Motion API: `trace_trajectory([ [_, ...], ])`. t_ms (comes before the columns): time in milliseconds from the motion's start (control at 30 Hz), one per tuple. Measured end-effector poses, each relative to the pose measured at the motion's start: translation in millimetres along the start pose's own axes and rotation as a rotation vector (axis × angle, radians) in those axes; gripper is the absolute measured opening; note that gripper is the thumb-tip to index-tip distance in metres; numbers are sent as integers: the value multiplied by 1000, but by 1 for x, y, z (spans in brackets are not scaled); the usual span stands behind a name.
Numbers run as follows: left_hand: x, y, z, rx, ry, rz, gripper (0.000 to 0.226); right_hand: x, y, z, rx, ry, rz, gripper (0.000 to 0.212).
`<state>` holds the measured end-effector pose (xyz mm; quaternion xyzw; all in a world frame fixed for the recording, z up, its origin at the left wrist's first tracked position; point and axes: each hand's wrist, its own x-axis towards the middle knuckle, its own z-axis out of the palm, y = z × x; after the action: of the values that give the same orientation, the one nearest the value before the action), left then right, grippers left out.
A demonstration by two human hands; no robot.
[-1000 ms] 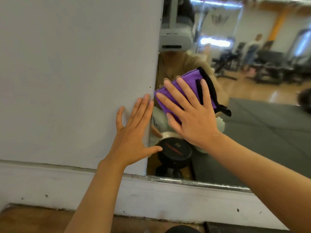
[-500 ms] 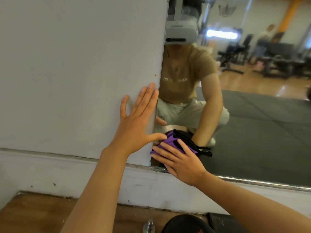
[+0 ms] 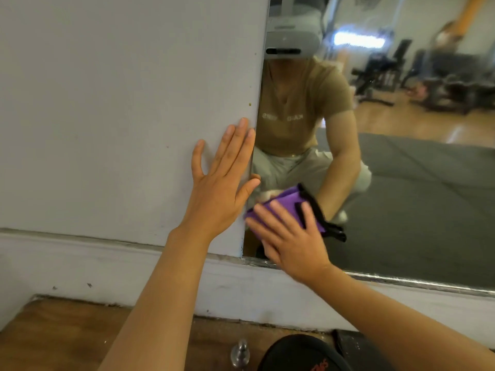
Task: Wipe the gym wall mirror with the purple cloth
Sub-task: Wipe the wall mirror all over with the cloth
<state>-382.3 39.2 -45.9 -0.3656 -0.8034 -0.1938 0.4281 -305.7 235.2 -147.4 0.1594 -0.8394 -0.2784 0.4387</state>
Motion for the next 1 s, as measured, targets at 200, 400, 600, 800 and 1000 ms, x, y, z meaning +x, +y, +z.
trace_trajectory([
  [200,-1,0,1,-28,8,-13,68,-40,-28,21,-113,-198,-229,78],
  [400,-2,3,1,-32,13,-20,69,-10,3,0,27,-74,-67,56],
  [600,-2,12,2,-51,43,-61,70,30,52,-31,15,70,277,55],
  [800,-10,29,17,-81,135,-130,67,-40,11,2,13,-15,223,55],
  [1000,-14,48,25,-49,128,-112,61,-91,-8,14,26,-203,203,54],
])
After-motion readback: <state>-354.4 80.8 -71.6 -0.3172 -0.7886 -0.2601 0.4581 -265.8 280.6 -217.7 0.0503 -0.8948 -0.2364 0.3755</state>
